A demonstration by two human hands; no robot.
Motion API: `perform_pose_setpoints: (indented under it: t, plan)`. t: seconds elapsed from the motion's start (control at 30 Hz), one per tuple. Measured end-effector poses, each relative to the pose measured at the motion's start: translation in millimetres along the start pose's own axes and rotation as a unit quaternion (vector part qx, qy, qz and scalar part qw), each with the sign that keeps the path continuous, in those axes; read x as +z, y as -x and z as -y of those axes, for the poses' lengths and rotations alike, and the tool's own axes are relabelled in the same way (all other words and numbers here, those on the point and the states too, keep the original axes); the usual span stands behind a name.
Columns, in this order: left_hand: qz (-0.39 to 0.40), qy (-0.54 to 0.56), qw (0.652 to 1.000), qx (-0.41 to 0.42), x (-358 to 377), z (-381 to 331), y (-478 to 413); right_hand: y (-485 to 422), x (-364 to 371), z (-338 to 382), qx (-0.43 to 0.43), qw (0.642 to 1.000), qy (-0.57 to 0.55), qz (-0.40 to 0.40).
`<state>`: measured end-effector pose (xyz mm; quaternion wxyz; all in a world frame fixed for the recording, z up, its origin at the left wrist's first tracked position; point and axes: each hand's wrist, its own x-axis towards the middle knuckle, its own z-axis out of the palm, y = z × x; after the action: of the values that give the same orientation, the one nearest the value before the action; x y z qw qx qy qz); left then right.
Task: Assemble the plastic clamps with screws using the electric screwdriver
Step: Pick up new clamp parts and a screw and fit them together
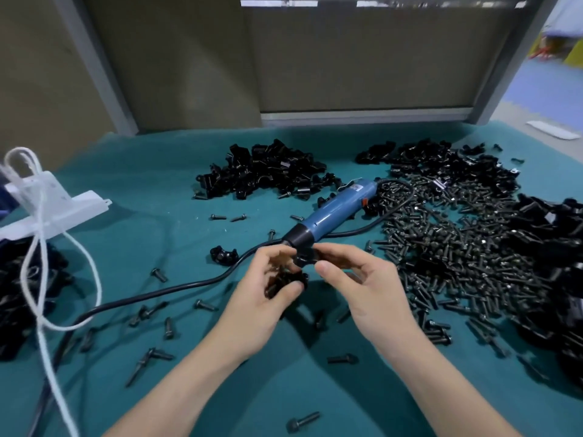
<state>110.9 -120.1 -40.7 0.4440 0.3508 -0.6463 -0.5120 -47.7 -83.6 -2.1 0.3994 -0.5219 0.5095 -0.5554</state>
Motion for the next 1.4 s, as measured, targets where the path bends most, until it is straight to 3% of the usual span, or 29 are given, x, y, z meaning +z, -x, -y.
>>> perform_pose_setpoints:
  t: [0.3,0.73,1.03,1.4]
  plan:
    - [-0.049,-0.006,0.999,-0.001,2.0,-9.9,1.9,-0.7,-1.0,-6.8,-0.033,0.999,0.002,0.02]
    - [-0.03,0.037,0.998,-0.031,4.9,-15.0,3.8,-3.1,-13.7,-3.3,-0.073,0.98,0.158,0.094]
    - [-0.044,0.027,0.999,-0.011,8.0,-19.0,4.2,-4.7,-26.0,3.8,-0.03,0.979,0.15,0.134]
    - [-0.053,0.028,0.998,-0.021,7.7,-13.3,1.7,-7.1,-24.2,1.0,-0.027,0.976,0.183,0.114]
